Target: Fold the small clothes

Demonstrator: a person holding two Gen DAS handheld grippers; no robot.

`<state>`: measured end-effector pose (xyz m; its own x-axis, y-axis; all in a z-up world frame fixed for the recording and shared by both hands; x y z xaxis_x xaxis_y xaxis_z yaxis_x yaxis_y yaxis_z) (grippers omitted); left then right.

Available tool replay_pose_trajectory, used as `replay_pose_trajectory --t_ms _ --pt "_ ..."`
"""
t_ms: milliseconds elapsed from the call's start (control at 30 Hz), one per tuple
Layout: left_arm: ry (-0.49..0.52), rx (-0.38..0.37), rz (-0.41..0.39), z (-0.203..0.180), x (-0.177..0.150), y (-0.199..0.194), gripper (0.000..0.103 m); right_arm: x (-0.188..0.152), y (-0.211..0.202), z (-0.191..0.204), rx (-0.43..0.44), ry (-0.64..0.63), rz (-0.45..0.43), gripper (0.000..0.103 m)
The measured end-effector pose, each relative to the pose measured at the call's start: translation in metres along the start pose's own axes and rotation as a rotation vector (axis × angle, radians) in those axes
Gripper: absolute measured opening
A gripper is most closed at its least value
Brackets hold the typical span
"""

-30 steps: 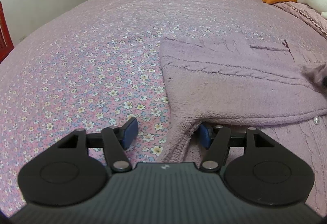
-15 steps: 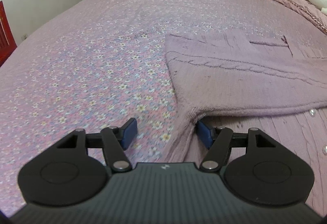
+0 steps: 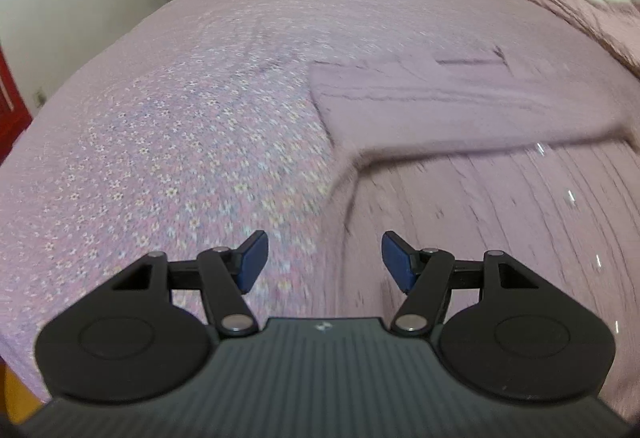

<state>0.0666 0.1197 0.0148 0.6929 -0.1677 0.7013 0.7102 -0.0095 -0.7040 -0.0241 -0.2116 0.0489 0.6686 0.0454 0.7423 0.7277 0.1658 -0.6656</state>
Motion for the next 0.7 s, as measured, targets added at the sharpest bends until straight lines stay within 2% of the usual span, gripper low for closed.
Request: replay_pose_trajectory --t_ms 100,200,367,433,600,700 --pt "0.065 0.008 0.006 -0.007 -0.013 -0.018 0.065 -0.02 -0.006 0.018 0.011 -0.093 0.034 0.079" --pt "0.099 -0.003 0.021 -0.015 -0.028 -0.031 0.069 -0.04 -0.007 0.031 0.019 -0.183 0.075 0.083" --pt "0.135 -0.064 0.071 -0.037 -0.055 -0.039 0.071 -0.072 -0.002 0.05 0.015 -0.339 0.135 0.088" --pt "0.167 -0.098 0.09 -0.051 -0.065 -0.039 0.079 -0.082 0.0 0.059 0.019 -0.399 0.149 0.088" --pt "0.288 -0.146 0.107 -0.085 -0.083 -0.038 0.081 -0.097 0.014 0.07 0.008 -0.473 0.183 0.09" --pt "0.321 -0.183 0.115 -0.098 -0.088 -0.034 0.08 -0.103 0.023 0.071 -0.017 -0.503 0.19 0.092"
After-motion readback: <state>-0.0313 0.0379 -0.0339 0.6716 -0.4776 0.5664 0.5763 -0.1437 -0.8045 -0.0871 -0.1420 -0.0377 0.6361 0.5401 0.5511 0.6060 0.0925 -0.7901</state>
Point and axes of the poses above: each gripper's, at about its wrist camera, not at the fingertips, and y roughly the way its jaws point, z to its left, x to its top, the point moved 5 cm from there along y, roughly the way its jaws point, and after that the axes turned 2 degrees about -z, right-handed, at the moved point
